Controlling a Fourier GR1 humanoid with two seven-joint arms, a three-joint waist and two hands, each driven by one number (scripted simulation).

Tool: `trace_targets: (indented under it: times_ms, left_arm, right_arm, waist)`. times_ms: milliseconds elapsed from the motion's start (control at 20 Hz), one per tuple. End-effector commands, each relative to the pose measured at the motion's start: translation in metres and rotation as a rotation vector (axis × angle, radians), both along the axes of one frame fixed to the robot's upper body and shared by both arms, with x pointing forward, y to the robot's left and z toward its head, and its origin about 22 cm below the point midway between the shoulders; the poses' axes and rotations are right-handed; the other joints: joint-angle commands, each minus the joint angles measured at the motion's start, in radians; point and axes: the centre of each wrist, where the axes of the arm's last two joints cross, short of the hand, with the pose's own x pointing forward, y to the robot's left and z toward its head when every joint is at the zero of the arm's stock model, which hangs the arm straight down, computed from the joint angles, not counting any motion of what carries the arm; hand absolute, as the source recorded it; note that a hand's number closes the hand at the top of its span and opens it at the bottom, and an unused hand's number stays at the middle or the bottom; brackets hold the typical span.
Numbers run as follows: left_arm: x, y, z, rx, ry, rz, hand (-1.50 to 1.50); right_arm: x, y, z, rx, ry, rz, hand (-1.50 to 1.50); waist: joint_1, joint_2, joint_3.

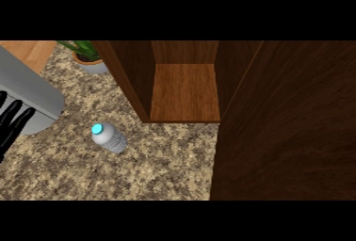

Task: Pick up the bottled water, place it into the cabinet and close the cabinet

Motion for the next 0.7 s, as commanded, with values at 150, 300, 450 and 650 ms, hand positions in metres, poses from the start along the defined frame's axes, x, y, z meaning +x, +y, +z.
trace_targets:
  times_ms: [150, 300, 450, 650]
  left_arm:
    - [0.004, 0.014, 0.0, 0.008, 0.058, 0.008, -1.5]
    - [0.0, 0.035, 0.0, 0.032, 0.08, 0.019, -1.5]
    - [-0.006, 0.025, -0.016, 0.072, 0.076, 0.011, -1.5]
    - [-0.004, 0.007, -0.007, 0.129, 0.104, 0.011, -1.5]
  right_arm:
    - [-0.017, 0.003, 0.025, -0.005, 0.0, -0.002, -1.5]
    - [-0.012, 0.014, 0.024, 0.025, 0.0, 0.015, -1.5]
    - [-0.03, 0.016, 0.029, 0.024, 0.022, 0.011, -1.5]
    - [-0.022, 0.014, 0.021, 0.011, 0.012, 0.003, -1.5]
  waist:
    - [-0.002, 0.002, 0.0]
    - [0.0, 0.002, 0.0]
    - [-0.003, 0.001, 0.0]
    - [-0.002, 0.001, 0.0]
